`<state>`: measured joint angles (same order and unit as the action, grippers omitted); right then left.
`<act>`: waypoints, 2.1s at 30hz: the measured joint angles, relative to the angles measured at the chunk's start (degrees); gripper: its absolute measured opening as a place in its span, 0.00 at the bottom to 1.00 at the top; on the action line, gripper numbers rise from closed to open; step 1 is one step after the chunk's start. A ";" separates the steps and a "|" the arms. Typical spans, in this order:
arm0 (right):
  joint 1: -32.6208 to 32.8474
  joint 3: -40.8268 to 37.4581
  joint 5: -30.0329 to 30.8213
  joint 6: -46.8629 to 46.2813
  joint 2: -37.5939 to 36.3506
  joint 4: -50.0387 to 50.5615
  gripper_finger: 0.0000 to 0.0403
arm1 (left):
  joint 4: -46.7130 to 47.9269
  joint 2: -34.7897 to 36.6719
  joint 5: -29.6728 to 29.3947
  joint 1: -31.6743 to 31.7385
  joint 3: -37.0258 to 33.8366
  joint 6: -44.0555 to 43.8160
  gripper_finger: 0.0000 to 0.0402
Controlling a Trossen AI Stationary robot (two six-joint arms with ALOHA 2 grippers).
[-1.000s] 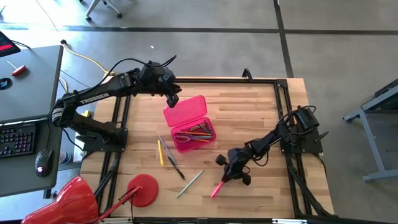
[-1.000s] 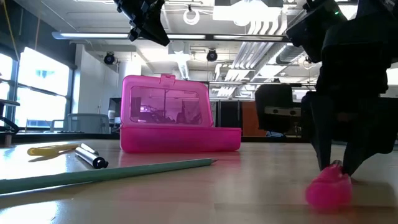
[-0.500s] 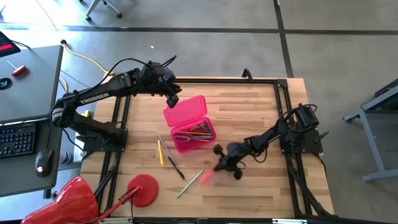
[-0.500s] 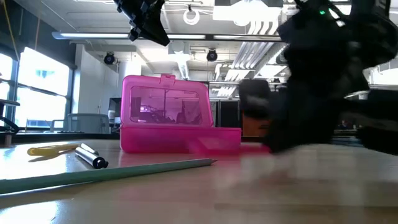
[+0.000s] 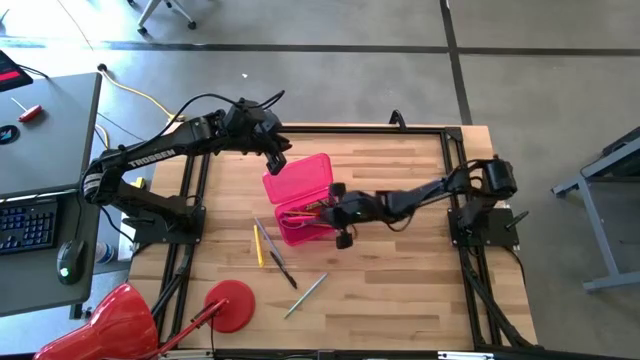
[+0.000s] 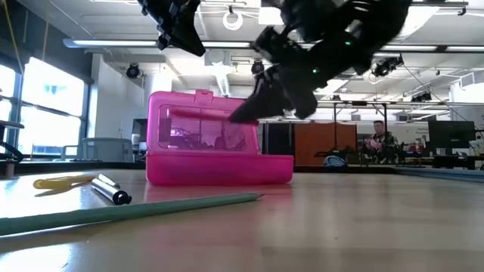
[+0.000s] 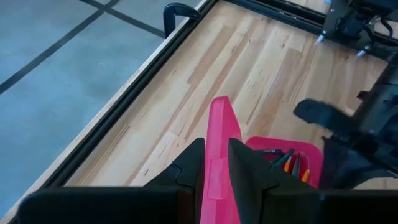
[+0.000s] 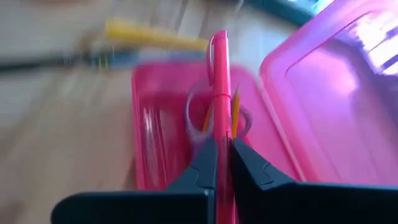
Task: Pick & place school supplies into a supply box
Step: Put the pink pen into the pink supply box, then put the bottom blue pencil into the pink supply box
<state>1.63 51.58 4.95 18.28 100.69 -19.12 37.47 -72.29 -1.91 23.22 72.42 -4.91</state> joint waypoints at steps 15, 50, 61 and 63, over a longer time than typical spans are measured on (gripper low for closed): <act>-6.29 12.89 -2.14 1.55 11.89 14.56 0.08 | 0.58 0.00 0.09 0.01 0.00 1.85 0.25; 10.97 16.93 -24.73 2.48 20.17 3.76 0.20 | 1.16 0.00 4.13 0.02 0.00 2.96 0.25; 12.20 17.15 -24.86 1.22 25.13 1.91 0.20 | 1.17 0.00 4.15 0.02 0.00 2.98 0.25; 12.18 17.15 -24.56 1.27 25.22 1.92 0.20 | 1.14 0.00 4.13 0.00 0.00 2.99 0.25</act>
<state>13.80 68.73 -19.61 19.55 125.91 -17.21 38.61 -72.29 2.22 23.22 72.42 -1.92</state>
